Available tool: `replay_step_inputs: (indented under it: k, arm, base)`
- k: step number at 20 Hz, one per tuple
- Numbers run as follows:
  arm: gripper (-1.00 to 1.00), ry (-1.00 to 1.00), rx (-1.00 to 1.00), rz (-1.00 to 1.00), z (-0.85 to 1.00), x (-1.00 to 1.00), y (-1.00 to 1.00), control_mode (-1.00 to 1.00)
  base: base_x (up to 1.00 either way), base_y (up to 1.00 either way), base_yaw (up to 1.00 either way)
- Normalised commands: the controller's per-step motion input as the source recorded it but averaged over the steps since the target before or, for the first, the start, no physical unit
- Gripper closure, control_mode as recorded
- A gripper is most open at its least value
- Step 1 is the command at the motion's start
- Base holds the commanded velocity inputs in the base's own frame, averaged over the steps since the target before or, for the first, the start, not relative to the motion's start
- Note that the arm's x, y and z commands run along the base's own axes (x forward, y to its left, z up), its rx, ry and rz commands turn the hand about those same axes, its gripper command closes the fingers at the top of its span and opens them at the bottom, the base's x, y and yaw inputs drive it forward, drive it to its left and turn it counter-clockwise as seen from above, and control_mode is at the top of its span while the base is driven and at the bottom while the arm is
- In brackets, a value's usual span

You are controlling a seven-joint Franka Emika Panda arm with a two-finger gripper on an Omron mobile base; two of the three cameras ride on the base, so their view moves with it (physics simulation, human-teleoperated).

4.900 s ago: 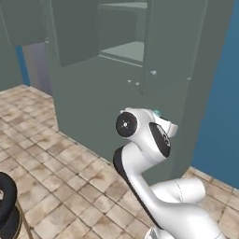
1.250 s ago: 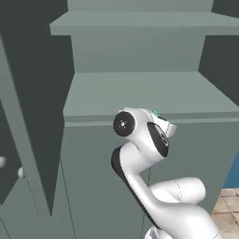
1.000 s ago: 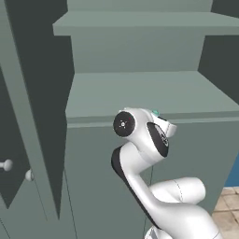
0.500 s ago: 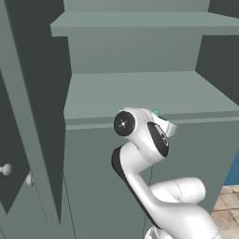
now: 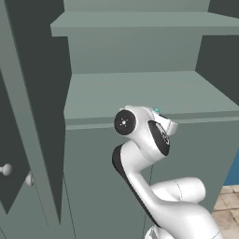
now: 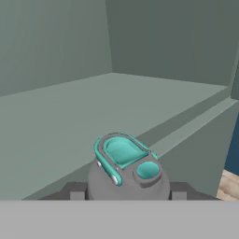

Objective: Sort all alcoholic drinks to one cabinet, and non-alcoholic drinks to the other.

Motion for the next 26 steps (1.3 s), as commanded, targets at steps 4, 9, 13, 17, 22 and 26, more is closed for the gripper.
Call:
replay_step_inputs:
  k: [4,9,13,17,22,26]
  arm:
    - [1.0,0.0,-0.05,-0.03,0.42,0.0,0.0,-1.0]
    - [1.0,-0.01,-0.09,0.0,0.48,0.0,0.0,-1.0]
    - [1.0,-0.04,-0.11,0.0,0.46,0.0,-0.01,-1.0]
    - [1.0,-0.09,-0.06,0.0,0.37,0.0,-0.18,-1.0]
    - [1.0,-0.05,-0.02,0.0,0.22,0.01,-0.22,-1.0]
    - [1.0,0.0,0.0,0.04,0.02,0.17,-0.28,-1.0]
  base:
    - [0.0,0.0,0.0]
    - [0.0,0.0,0.0]
    - [0.0,0.0,0.0]
    - [0.0,0.0,0.0]
    - [0.0,0.0,0.0]
    - [0.0,0.0,0.0]
